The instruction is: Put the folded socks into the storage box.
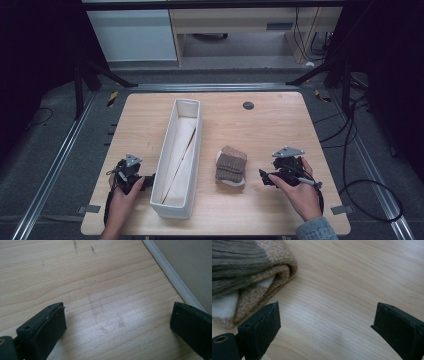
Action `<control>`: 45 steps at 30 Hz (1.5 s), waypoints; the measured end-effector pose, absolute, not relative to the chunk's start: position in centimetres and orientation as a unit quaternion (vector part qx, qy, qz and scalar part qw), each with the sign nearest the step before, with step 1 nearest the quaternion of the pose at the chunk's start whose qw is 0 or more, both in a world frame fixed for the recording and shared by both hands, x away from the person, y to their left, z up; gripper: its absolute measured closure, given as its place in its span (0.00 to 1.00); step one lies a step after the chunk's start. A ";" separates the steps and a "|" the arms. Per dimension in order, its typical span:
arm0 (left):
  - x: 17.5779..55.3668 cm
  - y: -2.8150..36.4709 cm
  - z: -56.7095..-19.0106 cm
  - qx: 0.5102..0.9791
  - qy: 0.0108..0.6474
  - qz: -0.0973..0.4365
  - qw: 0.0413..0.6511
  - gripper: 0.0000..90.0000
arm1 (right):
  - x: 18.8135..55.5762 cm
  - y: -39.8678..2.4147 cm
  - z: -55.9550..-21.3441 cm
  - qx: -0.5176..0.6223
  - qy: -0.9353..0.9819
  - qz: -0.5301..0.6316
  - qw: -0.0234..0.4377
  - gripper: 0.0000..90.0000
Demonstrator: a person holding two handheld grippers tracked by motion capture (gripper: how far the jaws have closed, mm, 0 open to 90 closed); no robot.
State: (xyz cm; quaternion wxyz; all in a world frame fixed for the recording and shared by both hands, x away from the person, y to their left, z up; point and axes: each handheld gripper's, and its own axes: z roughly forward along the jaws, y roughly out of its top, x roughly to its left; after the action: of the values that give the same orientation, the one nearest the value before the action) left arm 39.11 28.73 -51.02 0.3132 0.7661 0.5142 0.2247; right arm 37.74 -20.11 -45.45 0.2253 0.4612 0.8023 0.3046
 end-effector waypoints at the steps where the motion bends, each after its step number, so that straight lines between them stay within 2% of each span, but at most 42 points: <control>1: 39.1 28.7 -51.0 0.766 0.515 0.225 0.313 0.00 | 37.6 -20.0 -45.1 0.455 0.807 0.301 0.225 0.08; 18: 39.2 28.7 -51.0 0.766 0.515 0.225 0.314 0.00 | 36.9 -18.0 -39.7 0.371 0.852 0.314 0.195 0.09; 35: 39.1 28.7 -51.0 0.767 0.512 0.224 0.314 0.00 | 37.4 -14.6 -37.7 0.311 0.879 0.320 0.170 0.10; 45: 39.2 28.8 -51.0 0.768 0.511 0.223 0.315 0.00 | 37.9 -12.7 -38.1 0.284 0.891 0.319 0.153 0.12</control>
State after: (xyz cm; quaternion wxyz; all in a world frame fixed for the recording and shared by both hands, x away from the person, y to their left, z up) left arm 39.19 28.75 -51.03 0.3147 0.7681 0.5112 0.2230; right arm 37.85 -12.67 -38.07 0.1528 0.2837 0.8912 0.3193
